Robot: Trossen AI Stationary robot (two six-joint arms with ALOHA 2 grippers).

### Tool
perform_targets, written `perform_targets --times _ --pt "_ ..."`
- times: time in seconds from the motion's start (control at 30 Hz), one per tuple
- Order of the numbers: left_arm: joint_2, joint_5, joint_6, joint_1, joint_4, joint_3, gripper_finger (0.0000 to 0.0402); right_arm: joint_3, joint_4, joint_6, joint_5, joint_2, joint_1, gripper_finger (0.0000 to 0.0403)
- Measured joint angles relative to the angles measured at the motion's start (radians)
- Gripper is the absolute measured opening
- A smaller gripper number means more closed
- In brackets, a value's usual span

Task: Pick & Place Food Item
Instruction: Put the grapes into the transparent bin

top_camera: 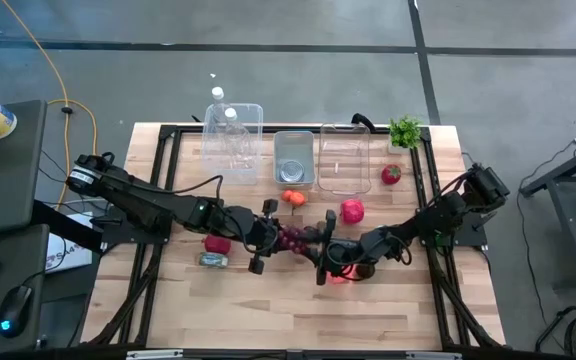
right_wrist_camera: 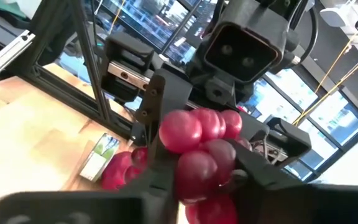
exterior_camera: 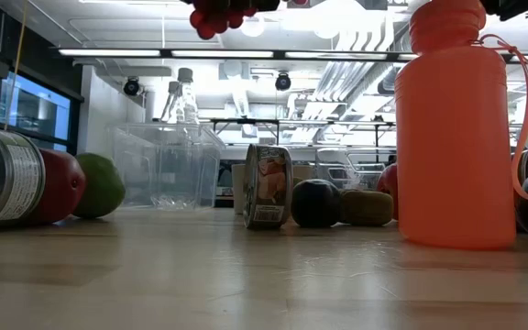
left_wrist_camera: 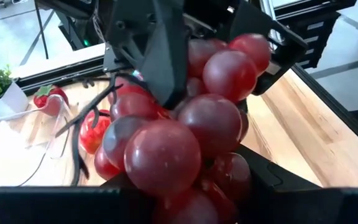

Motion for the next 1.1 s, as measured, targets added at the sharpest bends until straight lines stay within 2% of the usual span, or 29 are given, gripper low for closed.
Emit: perform_targets --times 0.13,0.3,0.53,0.7,0.8,0.93,1.0,1.1 --pt "0.000 0.000 -0.023 0.000 0.000 0.000 0.0118 0.000 0.001 0.000 0.004 0.000 0.000 0.0036" --pt "0.000 -0.009 -0.022 0.000 0.000 0.000 0.0134 0.000 -0.006 0.000 0.029 0.000 0.000 0.0038" --pt "0.000 -0.009 0.023 -0.006 0.000 0.000 0.0222 0.000 -0.022 -0.004 0.033 0.000 0.000 0.0035" --pt "0.000 -0.046 0.024 -0.007 0.012 0.000 0.0288 0.000 -0.033 -0.027 0.050 0.000 -0.002 0.0037" --pt "0.000 -0.074 0.025 -0.008 0.019 0.000 0.0313 0.000 -0.038 -0.030 0.067 0.000 -0.002 0.0037" --pt "-0.006 -0.154 0.026 -0.008 0.022 0.000 0.0325 0.000 -0.050 -0.051 0.077 0.000 0.007 0.0037" --pt "-0.012 -0.183 0.026 -0.008 0.031 0.001 0.0326 -0.001 -0.055 -0.083 0.109 0.000 0.020 0.0038" --pt "-0.030 -0.198 0.026 -0.008 0.030 0.002 0.0326 0.009 -0.075 -0.123 0.229 0.000 0.039 0.0038"
